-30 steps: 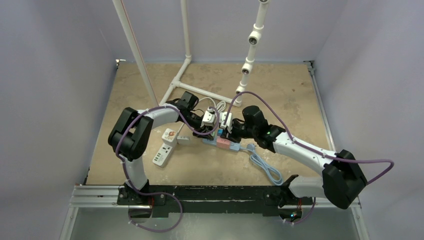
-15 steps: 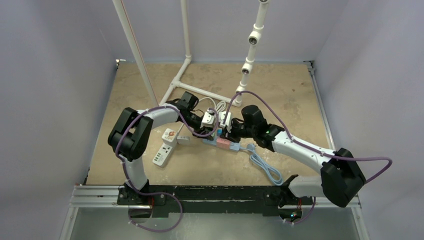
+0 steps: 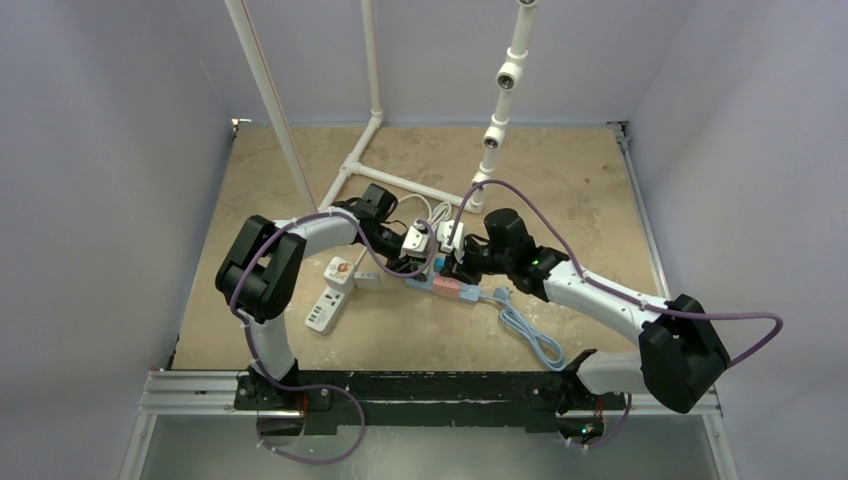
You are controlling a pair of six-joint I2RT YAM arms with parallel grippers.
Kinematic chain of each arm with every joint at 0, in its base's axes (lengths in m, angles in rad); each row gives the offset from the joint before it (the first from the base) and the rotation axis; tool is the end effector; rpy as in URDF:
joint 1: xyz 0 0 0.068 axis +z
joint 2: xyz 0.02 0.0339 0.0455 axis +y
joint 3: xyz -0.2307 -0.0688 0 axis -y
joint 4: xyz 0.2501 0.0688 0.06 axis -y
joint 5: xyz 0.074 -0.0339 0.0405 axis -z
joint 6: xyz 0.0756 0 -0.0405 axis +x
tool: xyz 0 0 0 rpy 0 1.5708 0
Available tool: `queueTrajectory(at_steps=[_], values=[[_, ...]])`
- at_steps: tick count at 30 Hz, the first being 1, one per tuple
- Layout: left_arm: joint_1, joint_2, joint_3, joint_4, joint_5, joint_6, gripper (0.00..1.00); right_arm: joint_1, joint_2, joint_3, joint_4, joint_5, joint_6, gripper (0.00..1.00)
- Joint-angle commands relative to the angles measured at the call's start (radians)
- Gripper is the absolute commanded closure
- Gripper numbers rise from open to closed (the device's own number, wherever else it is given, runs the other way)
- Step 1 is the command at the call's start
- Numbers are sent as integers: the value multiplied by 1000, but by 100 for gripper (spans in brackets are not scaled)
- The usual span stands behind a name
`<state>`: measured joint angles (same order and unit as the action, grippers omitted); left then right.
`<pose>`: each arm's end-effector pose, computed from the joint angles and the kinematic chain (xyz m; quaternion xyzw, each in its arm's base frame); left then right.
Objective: Insert the plug
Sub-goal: Insert the plug into the socket.
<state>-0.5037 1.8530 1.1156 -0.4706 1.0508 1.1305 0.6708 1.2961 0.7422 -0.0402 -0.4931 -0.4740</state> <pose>0.2743 -0.2261 0.1070 0.6824 0.5163 -0.4212 0.3006 0.2270 0.2258 0.1763 -0.5601 0.6579 0.2592 0.4316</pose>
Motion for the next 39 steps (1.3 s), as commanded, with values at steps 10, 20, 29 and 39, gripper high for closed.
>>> queueTrajectory(at_steps=[10,20,29,39], values=[[-19,12,7,-107,-3,27,100,-30,55,-4,-141,-16,7,100],[-20,15,15,-124,-4,36,100,-33,106,14,-177,-16,-13,100],[-19,10,8,-120,-8,37,100,-34,128,17,-194,-3,-29,100],[-19,-7,20,-102,-11,2,86,-34,82,49,-163,48,9,67]])
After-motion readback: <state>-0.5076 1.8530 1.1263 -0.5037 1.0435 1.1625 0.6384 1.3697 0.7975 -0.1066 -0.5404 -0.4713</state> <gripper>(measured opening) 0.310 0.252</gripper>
